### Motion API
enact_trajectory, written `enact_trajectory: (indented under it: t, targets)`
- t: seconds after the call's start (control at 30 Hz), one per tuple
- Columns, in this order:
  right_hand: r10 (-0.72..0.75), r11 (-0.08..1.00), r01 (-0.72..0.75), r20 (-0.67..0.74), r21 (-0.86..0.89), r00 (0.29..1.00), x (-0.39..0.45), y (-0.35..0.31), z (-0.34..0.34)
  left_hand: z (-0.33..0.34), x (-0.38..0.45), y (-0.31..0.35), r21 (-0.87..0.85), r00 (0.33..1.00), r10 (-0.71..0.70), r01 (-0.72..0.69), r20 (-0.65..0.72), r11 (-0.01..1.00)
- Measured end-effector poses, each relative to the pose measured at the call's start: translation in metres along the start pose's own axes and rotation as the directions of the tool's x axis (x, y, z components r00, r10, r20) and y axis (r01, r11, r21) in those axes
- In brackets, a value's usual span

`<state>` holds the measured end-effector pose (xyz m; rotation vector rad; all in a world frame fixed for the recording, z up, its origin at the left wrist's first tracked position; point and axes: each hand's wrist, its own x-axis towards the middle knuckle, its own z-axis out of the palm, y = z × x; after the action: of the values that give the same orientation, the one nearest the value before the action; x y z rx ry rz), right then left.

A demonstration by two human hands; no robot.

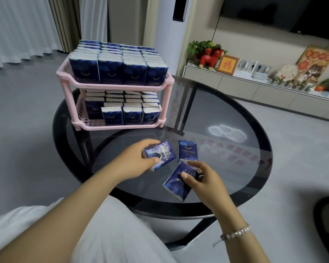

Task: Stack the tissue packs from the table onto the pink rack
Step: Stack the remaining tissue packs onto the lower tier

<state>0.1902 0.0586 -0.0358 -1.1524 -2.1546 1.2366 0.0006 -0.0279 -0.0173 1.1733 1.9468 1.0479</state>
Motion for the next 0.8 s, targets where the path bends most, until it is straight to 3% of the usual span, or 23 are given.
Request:
enact_trajectory:
  t: [0.17,0.27,0.33,0.43,0.73,0.8]
  targets:
    - [0.073,0.944,-0.089,0.062,0.316,0.995,-0.001,-0.005,-0.001,-0.011,0.001,-0.001,-0.323,0.987,-0.091,0.043,-0.135,0.945]
    - [0.109,0.83,-0.098,0.013,0.549,0.994,-0.001,-0.009,0.006,-0.015,0.0,-0.001,-0.36,0.991,-0.073,0.029,-0.11,0.932]
    - [0.114,0.787,-0.077,-0.022,0.612,0.993,0.0,-0.013,0.011,-0.014,0.0,-0.001,-0.324,0.998,-0.03,0.009,-0.06,0.946]
    - [0.092,0.795,-0.041,-0.053,0.606,0.994,0.002,-0.019,0.02,-0.01,-0.001,0.001,-0.305,0.998,0.039,-0.049,-0.04,0.951]
    - [0.178,0.834,-0.092,-0.108,0.544,0.978,0.015,-0.029,0.037,-0.006,0.0,0.003,-0.219,0.999,0.024,-0.032,-0.042,0.975]
    - [0.151,0.902,-0.036,-0.235,0.43,0.96,0.024,-0.025,0.032,-0.007,0.002,0.003,-0.218,0.994,-0.026,0.002,-0.107,0.976]
